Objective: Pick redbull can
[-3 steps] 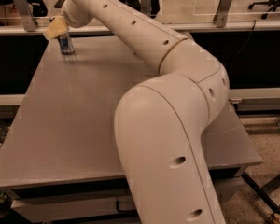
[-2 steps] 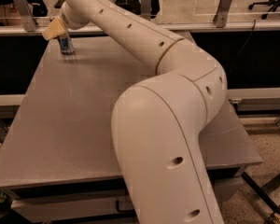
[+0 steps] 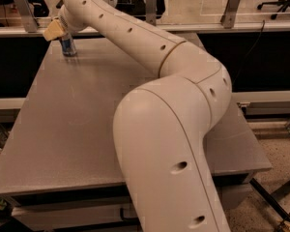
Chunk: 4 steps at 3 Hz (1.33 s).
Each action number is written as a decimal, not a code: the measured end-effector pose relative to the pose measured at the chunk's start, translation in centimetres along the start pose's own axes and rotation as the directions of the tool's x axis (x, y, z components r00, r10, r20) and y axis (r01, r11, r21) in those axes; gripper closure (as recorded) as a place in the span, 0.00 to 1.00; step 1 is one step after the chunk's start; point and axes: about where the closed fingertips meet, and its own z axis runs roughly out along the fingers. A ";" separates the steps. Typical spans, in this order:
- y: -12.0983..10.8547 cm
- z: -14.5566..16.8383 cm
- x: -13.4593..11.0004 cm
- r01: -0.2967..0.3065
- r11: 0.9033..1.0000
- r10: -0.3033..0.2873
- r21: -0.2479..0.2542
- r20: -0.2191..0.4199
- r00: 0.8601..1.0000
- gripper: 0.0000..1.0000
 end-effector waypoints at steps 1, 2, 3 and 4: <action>0.9 -0.7 -0.7 0.005 1.000 -0.005 -0.027 0.029 1.000 0.47; 1.5 -1.5 -1.3 0.019 0.999 -0.017 -0.043 0.051 0.999 0.70; 2.8 -3.8 -3.3 0.062 0.994 -0.055 -0.095 0.082 0.995 0.99; 3.7 -5.8 -4.9 0.113 0.983 -0.100 -0.147 0.094 0.991 1.00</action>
Offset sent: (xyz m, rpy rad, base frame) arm -0.0261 0.0047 0.0332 0.0564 -0.0530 0.0755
